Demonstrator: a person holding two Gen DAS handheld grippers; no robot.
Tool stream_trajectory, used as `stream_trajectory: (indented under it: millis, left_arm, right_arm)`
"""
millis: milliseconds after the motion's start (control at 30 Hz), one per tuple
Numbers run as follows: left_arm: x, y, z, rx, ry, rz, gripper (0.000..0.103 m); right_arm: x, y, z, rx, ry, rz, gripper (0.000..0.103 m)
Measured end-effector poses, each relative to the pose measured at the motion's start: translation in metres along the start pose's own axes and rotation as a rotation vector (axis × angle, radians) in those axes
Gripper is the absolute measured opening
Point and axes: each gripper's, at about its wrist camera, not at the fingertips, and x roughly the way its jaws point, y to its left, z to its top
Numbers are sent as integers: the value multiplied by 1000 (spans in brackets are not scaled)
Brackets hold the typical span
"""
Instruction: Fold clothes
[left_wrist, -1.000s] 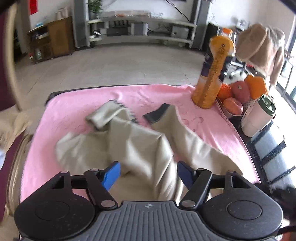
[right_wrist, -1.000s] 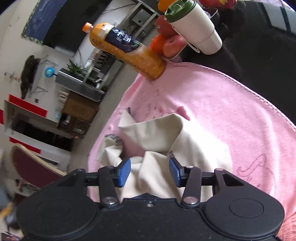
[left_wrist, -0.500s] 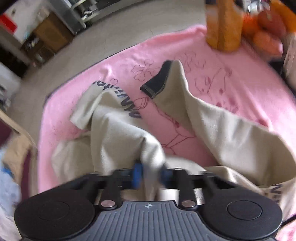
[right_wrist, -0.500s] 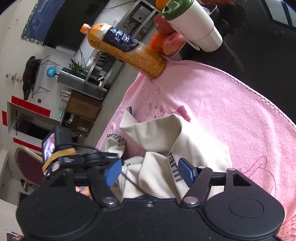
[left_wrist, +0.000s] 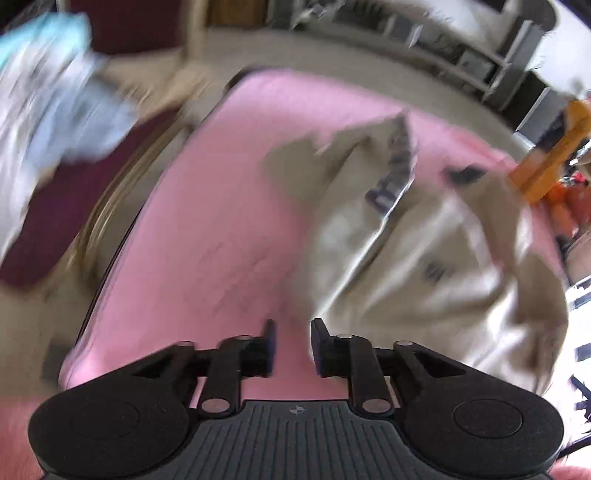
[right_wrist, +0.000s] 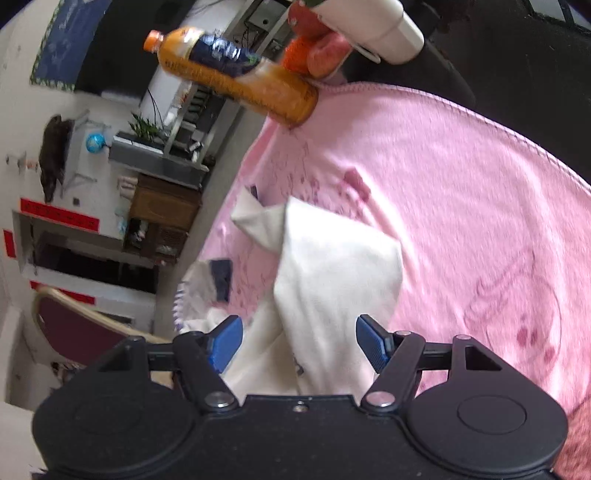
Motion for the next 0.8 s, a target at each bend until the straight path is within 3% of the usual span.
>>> stream_trajectory:
  millis: [67, 200, 300, 400, 467, 700, 733, 800]
  left_arm:
    - [-6, 21, -14, -14, -24, -15, 38]
    - [-26, 23, -18, 40, -130, -58, 38]
    - [-22, 1, -10, 123, -166, -85, 34]
    - [3, -16, -4, 142, -133, -112, 23]
    - [20, -22, 0, 127, -103, -126, 21]
    - [48, -37, 19, 120, -134, -21, 17]
    - [49, -41, 22, 131, -137, -20, 18]
    - [50, -48, 26, 156, -135, -29, 34]
  right_arm:
    - [-2, 6, -10, -54, -16, -42, 68]
    - [-8, 10, -24, -107, -63, -97, 69]
    - [-5, 9, -28, -103, -68, -117, 67]
    - [-2, 10, -28, -128, -99, -152, 53]
    - [-2, 10, -27, -136, -120, -160, 53]
    - [6, 0, -19, -58, -75, -106, 53]
    - [7, -2, -18, -42, -67, -96, 53]
    - [9, -4, -17, -18, -53, -80, 53]
